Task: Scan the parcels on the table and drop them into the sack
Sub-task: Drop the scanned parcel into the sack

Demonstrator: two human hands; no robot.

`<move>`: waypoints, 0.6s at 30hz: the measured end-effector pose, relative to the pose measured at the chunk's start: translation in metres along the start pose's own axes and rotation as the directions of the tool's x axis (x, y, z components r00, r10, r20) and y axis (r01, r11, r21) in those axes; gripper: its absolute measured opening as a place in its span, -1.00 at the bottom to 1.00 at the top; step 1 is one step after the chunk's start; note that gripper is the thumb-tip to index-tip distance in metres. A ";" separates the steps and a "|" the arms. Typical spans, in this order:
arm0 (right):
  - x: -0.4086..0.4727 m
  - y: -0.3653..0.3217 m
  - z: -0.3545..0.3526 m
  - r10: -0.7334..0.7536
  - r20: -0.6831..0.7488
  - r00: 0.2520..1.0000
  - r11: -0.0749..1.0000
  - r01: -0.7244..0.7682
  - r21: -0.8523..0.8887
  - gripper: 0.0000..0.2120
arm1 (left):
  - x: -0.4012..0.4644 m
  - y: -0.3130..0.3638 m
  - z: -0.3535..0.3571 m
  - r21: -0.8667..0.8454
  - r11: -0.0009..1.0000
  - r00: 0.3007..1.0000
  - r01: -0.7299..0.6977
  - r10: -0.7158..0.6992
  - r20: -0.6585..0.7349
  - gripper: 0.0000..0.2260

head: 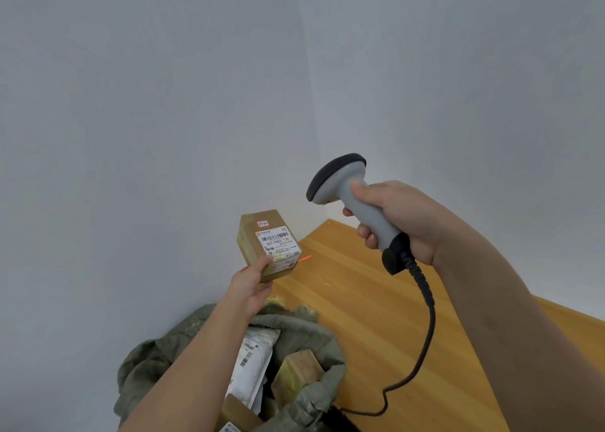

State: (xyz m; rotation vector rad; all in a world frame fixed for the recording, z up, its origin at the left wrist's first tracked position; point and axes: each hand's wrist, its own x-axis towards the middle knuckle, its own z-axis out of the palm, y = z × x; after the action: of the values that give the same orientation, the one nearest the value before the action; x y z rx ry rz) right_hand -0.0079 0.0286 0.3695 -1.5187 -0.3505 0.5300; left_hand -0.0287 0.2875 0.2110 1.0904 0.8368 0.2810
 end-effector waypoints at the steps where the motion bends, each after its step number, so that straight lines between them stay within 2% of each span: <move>1: -0.003 -0.001 -0.001 -0.003 0.003 1.000 1.000 0.003 0.016 -0.62 | 0.000 -0.001 0.000 -0.003 1.000 1.000 0.003 -0.003 -0.001 -0.72; 7: -0.015 -0.009 -0.011 -0.036 0.010 0.999 0.998 0.035 0.061 -0.62 | 0.000 -0.003 0.004 0.008 1.000 1.000 0.018 -0.018 -0.001 -0.64; 14: -0.021 -0.011 -0.023 -0.049 0.000 0.999 0.994 0.049 0.102 -0.64 | -0.002 -0.006 0.012 -0.007 1.000 1.000 0.030 -0.030 0.006 -0.66; 16: -0.019 -0.008 -0.027 -0.043 -0.020 0.999 0.989 0.046 0.142 -0.64 | -0.005 -0.007 0.016 -0.036 0.999 0.999 0.039 -0.038 0.016 -0.63; 18: -0.013 -0.001 -0.030 -0.016 -0.053 0.998 0.978 0.026 0.207 -0.65 | -0.012 -0.007 0.022 -0.066 0.997 0.998 0.046 -0.043 0.052 -0.69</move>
State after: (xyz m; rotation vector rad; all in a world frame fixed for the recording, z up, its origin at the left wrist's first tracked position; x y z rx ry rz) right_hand -0.0027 -0.0037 0.3705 -1.3227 -0.2625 0.4944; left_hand -0.0224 0.2630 0.2147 1.0114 0.7998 0.2413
